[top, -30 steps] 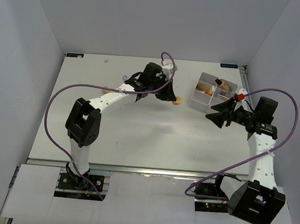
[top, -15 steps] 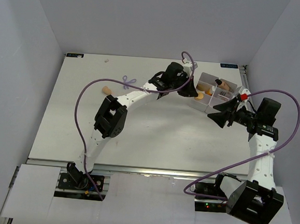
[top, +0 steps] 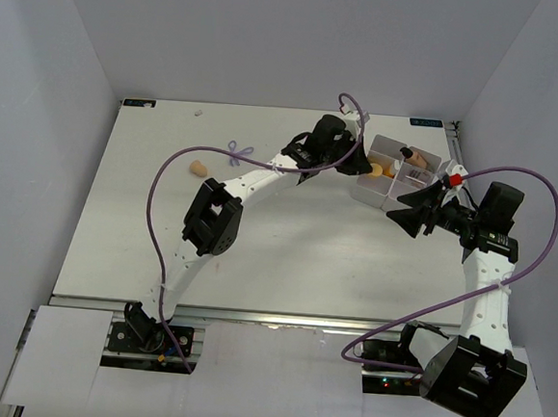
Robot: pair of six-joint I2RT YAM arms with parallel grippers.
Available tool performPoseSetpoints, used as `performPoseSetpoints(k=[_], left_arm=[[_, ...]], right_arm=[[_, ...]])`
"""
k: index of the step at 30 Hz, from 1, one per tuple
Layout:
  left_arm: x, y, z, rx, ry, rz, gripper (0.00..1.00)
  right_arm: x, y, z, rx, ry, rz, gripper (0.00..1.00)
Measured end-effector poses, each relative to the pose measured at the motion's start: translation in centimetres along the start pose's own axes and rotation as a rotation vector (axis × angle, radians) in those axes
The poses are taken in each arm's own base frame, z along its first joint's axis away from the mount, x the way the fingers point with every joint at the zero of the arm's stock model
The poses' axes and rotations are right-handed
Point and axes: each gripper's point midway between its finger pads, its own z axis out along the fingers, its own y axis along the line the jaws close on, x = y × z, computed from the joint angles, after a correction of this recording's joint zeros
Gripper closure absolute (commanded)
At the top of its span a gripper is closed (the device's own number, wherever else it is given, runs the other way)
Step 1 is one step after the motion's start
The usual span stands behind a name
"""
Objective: Organize the makeup
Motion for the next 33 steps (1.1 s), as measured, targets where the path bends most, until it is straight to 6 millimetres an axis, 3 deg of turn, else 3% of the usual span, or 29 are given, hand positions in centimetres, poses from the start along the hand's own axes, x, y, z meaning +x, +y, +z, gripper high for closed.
performPoseSetpoints(k=[4,11,17,23,33], left_arm=[[-0.1,0.3,0.5,-0.005,-0.014,0.003,0.91],[2.0,1.8,1.6,-0.033,0.022,-0.019,0.88],[2.1,1.9,1.8,-0.044,0.019,-0.023,0.75],[1.9,2.0,2.0,-0.059,0.009,-0.035,0.54],[1.7,1.6,2.1,-0.069,0.001,-0.025,0.49]], right_arm=[[0.0,0.1,0.0,-0.003,-0.003,0.0,0.39],[-0.1,0.1,-0.1,-0.004,-0.006,0.002,0.39],[-0.1,0.1,-0.1,-0.005,-0.008,0.004,0.39],[-0.1,0.0,-0.2,-0.001,-0.008,0.005,0.39],[-0.2,0.0,-0.2,-0.004,-0.014,0.001,0.39]])
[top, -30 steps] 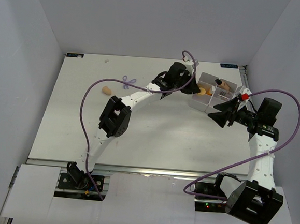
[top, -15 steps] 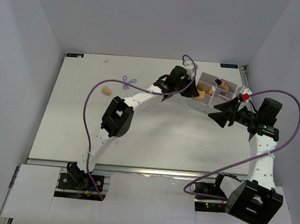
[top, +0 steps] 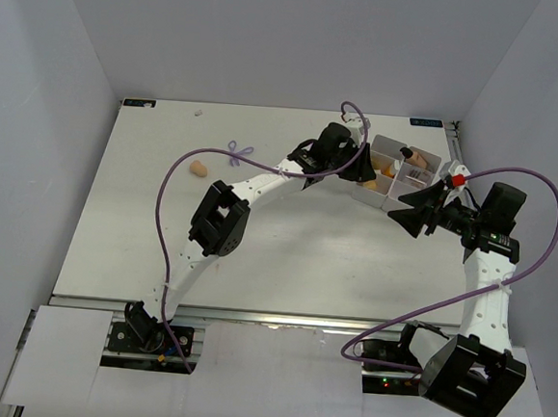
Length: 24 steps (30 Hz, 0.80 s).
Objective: Organize the makeup
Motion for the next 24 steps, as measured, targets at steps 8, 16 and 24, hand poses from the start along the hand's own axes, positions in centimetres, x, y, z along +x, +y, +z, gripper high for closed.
performPoseSetpoints(k=[8,16,24], left_arm=[[0.3,0.0,0.0,-0.003,0.011,0.001,0.46],[0.0,0.0,-2.9,-0.045,0.02,0.039,0.36],[-2.6,1.8,-16.1,-0.129,-0.063,0.031,0.36]], right_arm=[[-0.1,0.1,-0.1,-0.007,-0.01,0.002,0.39],[0.5,0.5,-0.1,-0.027,-0.019,0.021,0.38],[0.5,0.7,-0.1,-0.038,-0.027,0.023,0.37]])
